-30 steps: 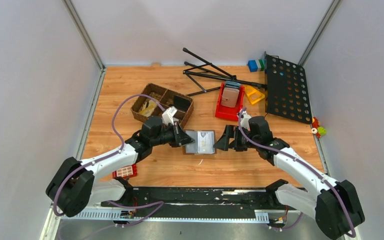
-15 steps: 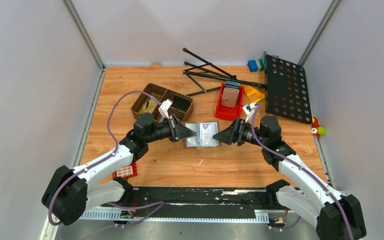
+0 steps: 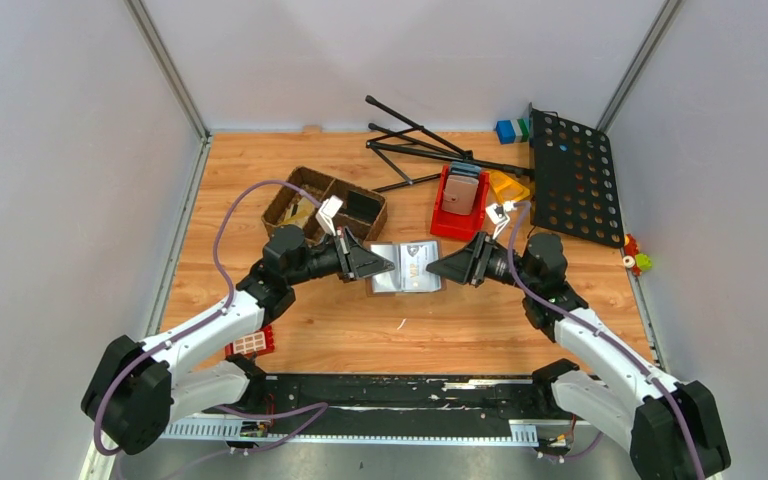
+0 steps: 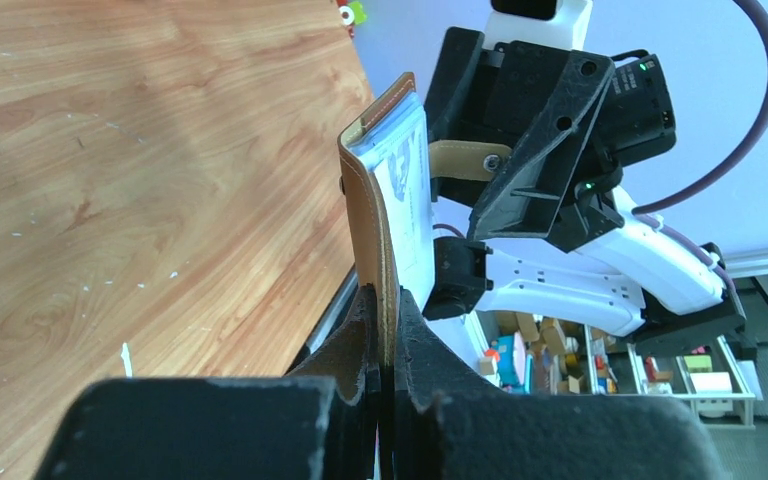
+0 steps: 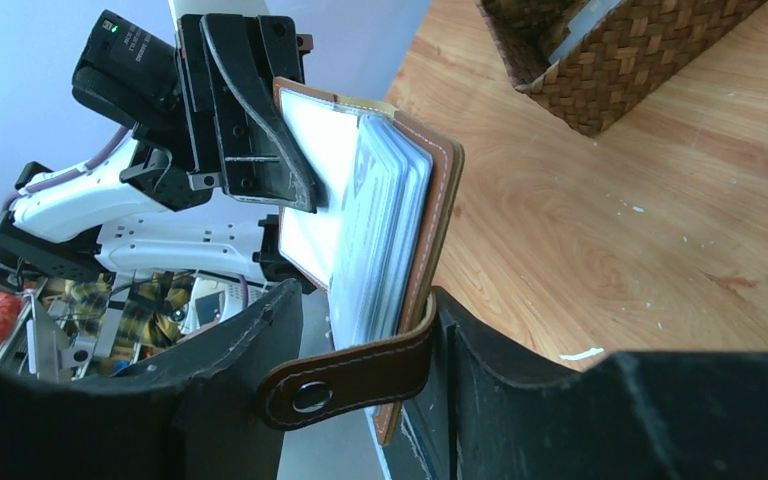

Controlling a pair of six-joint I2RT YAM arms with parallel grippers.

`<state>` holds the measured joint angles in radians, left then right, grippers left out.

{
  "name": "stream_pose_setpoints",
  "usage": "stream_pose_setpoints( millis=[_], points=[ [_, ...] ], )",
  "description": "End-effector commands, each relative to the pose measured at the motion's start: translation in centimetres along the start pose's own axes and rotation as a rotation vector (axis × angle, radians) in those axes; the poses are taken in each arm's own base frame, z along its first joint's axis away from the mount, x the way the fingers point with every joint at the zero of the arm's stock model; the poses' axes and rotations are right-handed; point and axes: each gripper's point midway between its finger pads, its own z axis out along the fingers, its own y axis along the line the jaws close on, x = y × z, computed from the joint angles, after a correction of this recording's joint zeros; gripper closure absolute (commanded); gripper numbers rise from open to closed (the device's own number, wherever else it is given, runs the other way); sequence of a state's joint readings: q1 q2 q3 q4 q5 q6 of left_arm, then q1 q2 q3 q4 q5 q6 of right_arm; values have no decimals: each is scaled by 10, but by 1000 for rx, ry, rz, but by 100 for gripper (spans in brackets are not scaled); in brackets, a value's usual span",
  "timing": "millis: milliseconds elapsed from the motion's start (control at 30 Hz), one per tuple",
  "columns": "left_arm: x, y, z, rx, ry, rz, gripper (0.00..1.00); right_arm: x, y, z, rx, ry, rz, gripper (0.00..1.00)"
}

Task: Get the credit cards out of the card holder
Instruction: Open the card holder at the center of the board.

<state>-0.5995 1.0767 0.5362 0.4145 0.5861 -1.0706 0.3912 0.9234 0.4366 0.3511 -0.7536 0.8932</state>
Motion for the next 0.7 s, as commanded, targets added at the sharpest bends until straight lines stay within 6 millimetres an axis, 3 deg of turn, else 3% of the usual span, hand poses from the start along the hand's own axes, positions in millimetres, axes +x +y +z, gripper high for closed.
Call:
stream_pose_setpoints(
  millis=[0, 133, 200, 367, 400, 500, 567, 667],
  points=[
    [-19, -44, -3, 135, -41, 62, 100, 0, 16, 1, -97, 18, -20, 51],
    [-19, -49, -4, 154, -43, 63, 100, 2, 16, 2, -106, 36, -17, 54],
    [-19, -52, -4, 169, -42, 63, 100, 2, 17, 2, -110, 42, -18, 60],
    [-16, -48, -5, 167, -35, 74, 100, 3, 18, 2, -114, 49, -19, 99],
    [-16, -46, -5, 157, -33, 78, 97, 4, 17, 1, -111, 50, -17, 100],
    [-20, -34, -9, 105, -39, 102, 74, 6, 12, 1, -91, 50, -18, 100],
    [-26, -19, -17, 22, -51, 124, 57, 8, 6, 0, -65, 48, -18, 100],
    [-34, 16, -38, -224, -57, 196, 44, 7, -2, 0, -20, 40, -30, 100]
  ],
)
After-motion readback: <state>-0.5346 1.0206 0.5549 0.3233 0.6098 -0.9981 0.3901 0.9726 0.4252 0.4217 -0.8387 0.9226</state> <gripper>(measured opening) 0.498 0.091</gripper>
